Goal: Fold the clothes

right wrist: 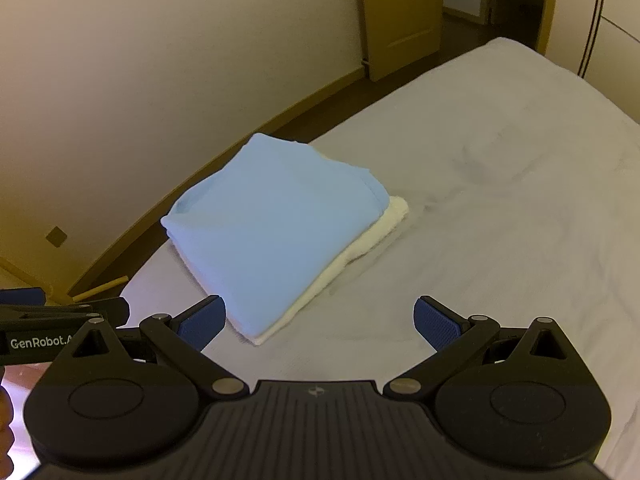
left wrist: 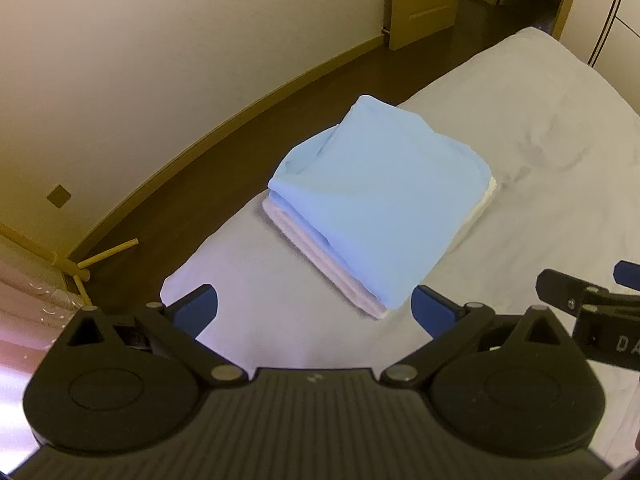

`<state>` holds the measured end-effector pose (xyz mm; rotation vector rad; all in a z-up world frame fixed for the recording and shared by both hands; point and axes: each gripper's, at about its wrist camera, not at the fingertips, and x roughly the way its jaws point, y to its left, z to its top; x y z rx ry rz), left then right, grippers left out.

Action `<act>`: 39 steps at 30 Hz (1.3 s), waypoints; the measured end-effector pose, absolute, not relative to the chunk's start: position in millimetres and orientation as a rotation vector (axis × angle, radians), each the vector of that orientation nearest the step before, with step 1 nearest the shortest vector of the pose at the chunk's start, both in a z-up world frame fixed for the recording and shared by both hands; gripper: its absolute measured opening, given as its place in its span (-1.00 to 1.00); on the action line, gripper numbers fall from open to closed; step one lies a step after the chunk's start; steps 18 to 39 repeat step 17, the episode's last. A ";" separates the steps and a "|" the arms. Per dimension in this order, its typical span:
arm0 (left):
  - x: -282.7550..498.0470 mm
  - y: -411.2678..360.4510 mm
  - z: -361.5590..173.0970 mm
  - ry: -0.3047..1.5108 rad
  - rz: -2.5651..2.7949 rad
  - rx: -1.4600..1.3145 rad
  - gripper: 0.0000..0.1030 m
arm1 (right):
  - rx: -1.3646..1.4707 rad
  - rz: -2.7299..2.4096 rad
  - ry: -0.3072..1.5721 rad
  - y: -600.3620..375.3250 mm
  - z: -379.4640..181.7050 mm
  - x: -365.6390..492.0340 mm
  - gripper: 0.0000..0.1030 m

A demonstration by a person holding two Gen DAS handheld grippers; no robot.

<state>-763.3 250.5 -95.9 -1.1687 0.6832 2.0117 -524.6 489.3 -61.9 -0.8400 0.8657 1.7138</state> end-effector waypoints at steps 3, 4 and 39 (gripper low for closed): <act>-767.7 256.8 -99.3 0.687 1.990 -1.170 0.99 | -0.844 1.693 0.871 494.4 -64.4 -526.0 1.00; -768.7 258.5 -100.4 0.690 1.984 -1.170 0.99 | -0.845 1.685 0.873 496.0 -65.2 -526.2 1.00; -770.0 271.2 -110.9 0.732 1.906 -1.115 0.99 | -0.838 1.625 0.885 500.8 -70.1 -528.0 1.00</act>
